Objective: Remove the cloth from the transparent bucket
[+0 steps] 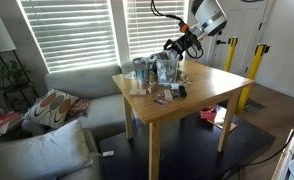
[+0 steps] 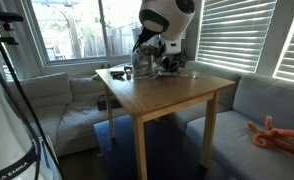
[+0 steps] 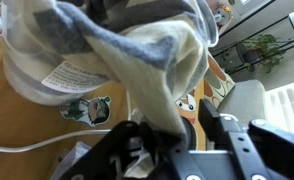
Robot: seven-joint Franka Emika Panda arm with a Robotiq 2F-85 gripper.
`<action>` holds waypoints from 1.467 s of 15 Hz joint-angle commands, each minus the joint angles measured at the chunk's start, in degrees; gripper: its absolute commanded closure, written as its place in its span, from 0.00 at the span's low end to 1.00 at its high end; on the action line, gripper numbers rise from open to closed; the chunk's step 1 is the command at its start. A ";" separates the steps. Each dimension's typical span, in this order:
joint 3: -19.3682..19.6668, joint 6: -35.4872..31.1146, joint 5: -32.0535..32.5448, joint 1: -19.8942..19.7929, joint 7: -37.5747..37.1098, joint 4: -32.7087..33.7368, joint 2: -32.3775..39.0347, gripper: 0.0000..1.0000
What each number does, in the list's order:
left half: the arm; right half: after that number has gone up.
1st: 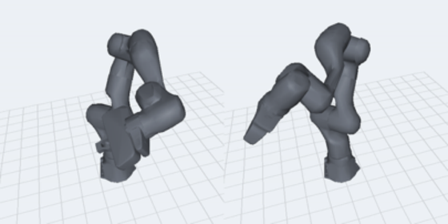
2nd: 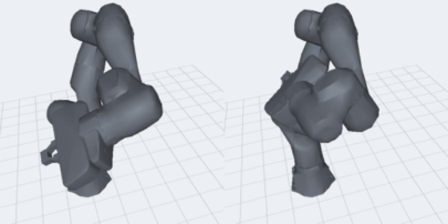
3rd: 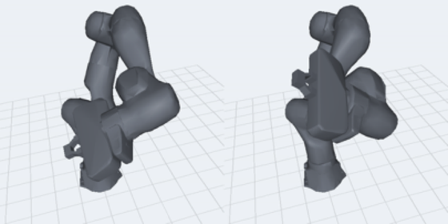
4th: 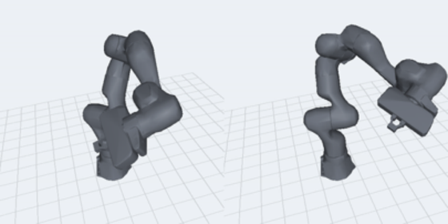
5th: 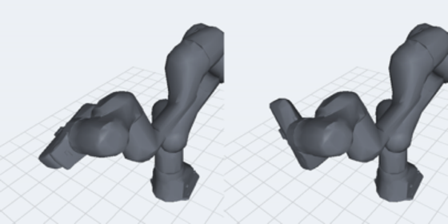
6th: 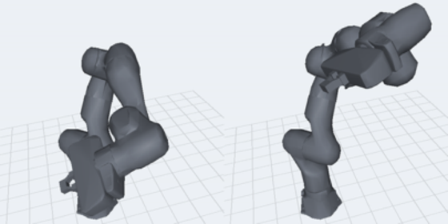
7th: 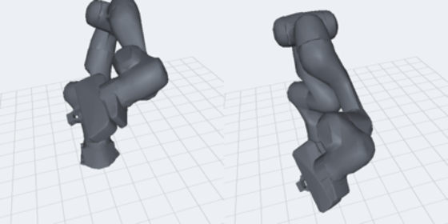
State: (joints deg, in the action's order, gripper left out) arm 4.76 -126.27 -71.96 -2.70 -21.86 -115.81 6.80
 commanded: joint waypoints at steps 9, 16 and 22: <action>1.18 16.04 -3.10 -2.62 15.81 -2.01 -11.57 0.99; 0.19 24.89 7.27 -2.11 17.94 -2.33 -13.14 0.99; -2.08 16.85 17.34 -1.11 18.41 -4.61 -12.70 0.99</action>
State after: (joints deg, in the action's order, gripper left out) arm 3.43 -105.54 -58.10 -4.26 -3.88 -119.01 -5.20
